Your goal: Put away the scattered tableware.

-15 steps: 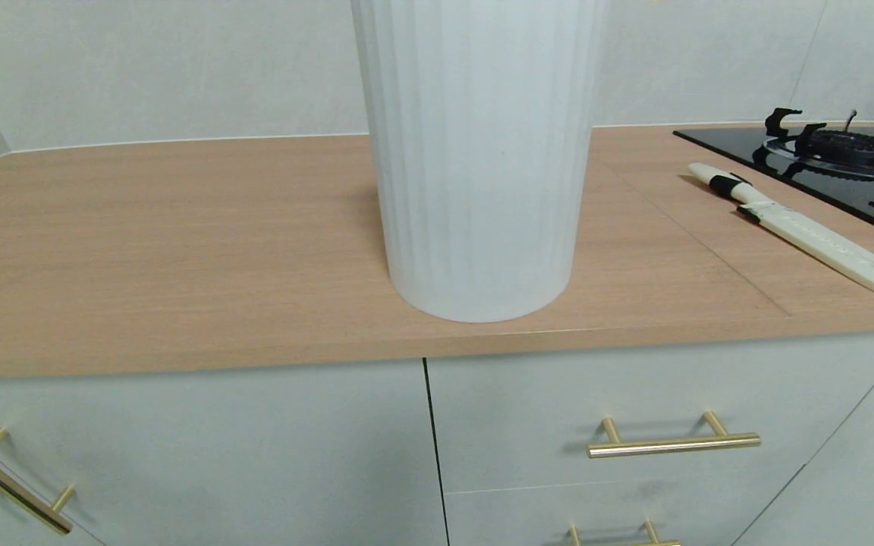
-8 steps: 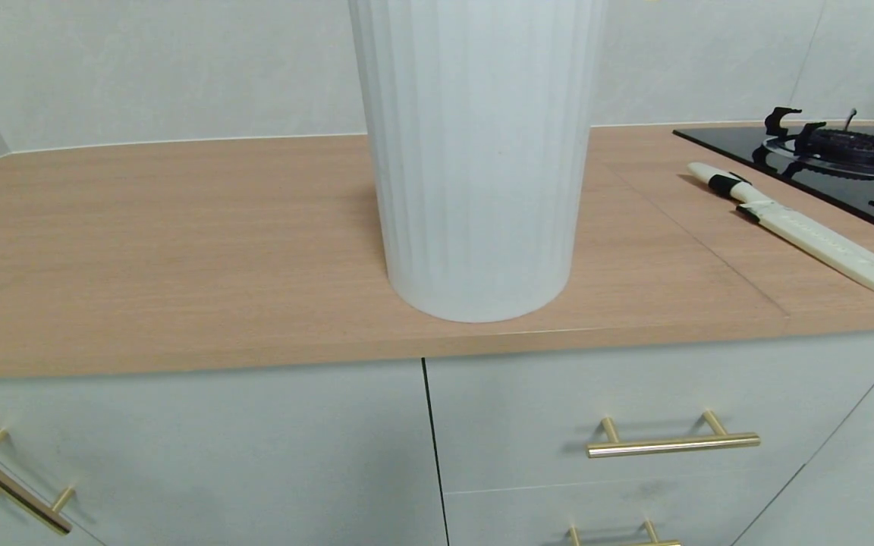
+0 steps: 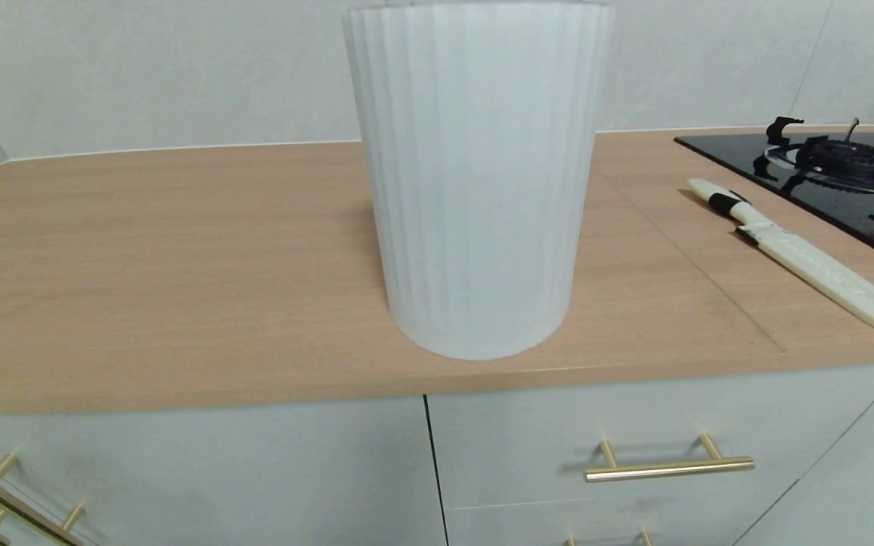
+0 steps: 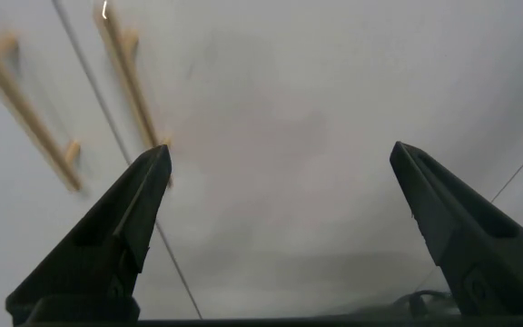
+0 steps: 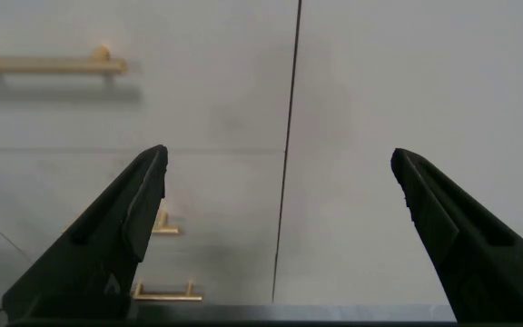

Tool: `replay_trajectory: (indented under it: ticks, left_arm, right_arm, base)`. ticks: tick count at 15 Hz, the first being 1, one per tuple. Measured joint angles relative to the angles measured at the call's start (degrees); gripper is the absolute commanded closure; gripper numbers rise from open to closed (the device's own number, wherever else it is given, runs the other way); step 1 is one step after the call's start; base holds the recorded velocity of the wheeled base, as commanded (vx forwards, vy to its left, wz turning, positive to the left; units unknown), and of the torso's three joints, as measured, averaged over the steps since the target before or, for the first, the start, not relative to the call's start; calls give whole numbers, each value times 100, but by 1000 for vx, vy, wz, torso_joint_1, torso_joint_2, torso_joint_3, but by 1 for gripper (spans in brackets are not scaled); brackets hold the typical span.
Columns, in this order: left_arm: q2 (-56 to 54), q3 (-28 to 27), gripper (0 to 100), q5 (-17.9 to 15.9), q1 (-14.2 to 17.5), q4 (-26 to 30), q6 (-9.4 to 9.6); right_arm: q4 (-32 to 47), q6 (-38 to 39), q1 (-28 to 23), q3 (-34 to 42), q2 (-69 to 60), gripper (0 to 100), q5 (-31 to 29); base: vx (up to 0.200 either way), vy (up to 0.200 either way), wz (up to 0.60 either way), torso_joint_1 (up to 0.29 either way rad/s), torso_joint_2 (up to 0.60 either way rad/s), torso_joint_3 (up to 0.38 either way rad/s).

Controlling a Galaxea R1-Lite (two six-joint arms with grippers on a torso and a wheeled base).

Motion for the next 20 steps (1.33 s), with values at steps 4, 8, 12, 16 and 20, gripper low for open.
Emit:
replay_trajectory:
  ticks: [4,8,12,16,20]
  left_arm:
    - [0,-2,0,2,0,-13,0]
    - [0,0,0,-2,0,-6,2]
    - [0,0,0,-5,-2,-6,0]
    - [0,0,0,-2,0,-5,2]
    - [0,0,0,0,0,-11,6]
  right_arm:
    - [2,7,0,0,0,0,-1]
    - [2,7,-2,0,0,0,-1]
    - [2,7,0,0,0,0,0]
    - [0,9,-2,0,0,0,-1]
    - [2,7,0,0,0,0,0]
  base:
    - [0,0,0,166,-494,-295]
    - [0,0,0,187,-470,-284]
    - [0,0,0,207,-482,-276]
    - [0,0,0,225,-509,-283]
    - [0,0,0,250,-527,-288]
